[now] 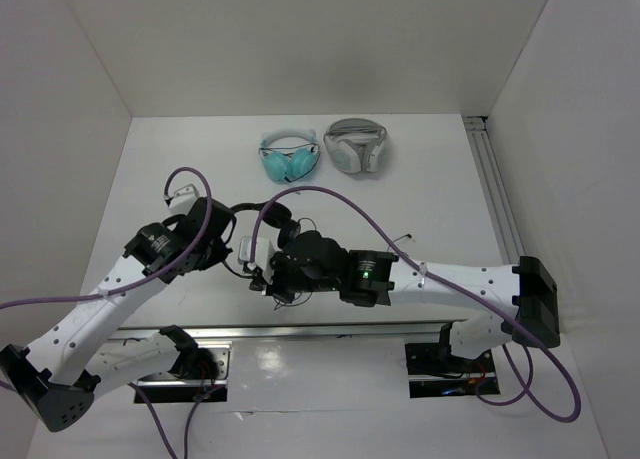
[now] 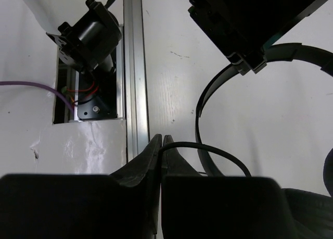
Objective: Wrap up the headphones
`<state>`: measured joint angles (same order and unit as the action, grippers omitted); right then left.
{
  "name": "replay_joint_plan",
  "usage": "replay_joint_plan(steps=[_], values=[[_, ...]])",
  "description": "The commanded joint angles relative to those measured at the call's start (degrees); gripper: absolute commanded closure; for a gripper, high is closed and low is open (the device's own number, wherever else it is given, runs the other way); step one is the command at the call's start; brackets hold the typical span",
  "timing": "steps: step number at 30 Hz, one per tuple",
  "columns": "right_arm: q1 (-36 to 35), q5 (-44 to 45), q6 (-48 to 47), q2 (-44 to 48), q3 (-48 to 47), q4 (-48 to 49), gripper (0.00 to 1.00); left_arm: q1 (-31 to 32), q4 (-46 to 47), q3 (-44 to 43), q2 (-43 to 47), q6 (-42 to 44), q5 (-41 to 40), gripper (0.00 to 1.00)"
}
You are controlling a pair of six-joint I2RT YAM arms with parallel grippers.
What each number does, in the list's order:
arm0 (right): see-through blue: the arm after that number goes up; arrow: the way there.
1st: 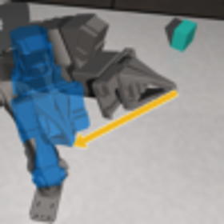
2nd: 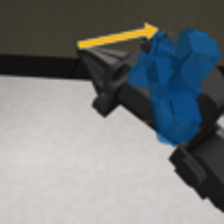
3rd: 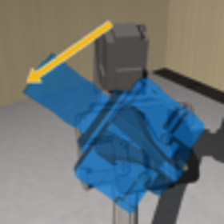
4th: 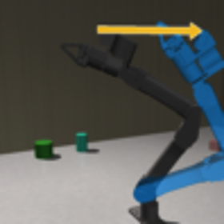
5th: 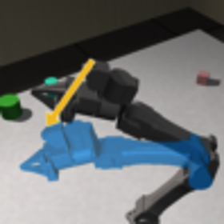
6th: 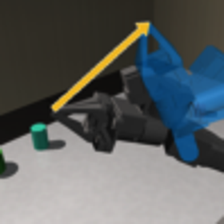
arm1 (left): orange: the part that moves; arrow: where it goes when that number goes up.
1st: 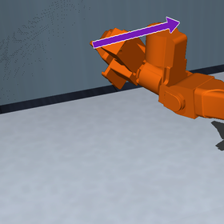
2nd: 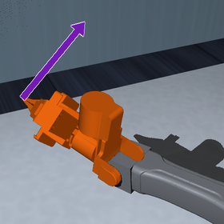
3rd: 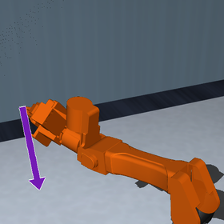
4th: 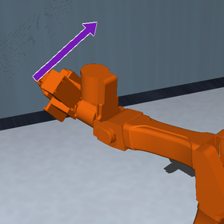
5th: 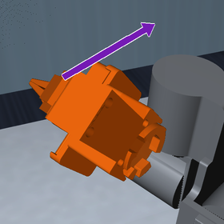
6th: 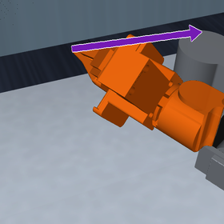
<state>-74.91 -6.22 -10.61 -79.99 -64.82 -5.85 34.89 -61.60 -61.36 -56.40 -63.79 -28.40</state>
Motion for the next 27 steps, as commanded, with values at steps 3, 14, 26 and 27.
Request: replay_joint_plan(steps=[3, 14, 26, 27], values=[[1.0, -4.2, 0.0, 1.1, -2.6, -0.6, 1.00, -0.4, 4.6, -0.2, 0.1, 2.2, 1.5, 1.00], [1.5, -8.1, 0.5, 0.6, -3.7, -2.4, 1.00, -0.4, 4.3, -1.4, 0.4, 2.8, 0.8, 1.00], [-4.8, 20.0, 3.7, 8.3, -2.9, -12.4, 1.00, -2.0, -3.0, -4.9, -0.4, 1.7, -7.0, 1.00], [-5.4, 23.5, 4.5, 8.8, -2.9, -13.0, 1.00, -2.0, -3.9, -5.6, -1.0, 1.7, -9.1, 1.00]])
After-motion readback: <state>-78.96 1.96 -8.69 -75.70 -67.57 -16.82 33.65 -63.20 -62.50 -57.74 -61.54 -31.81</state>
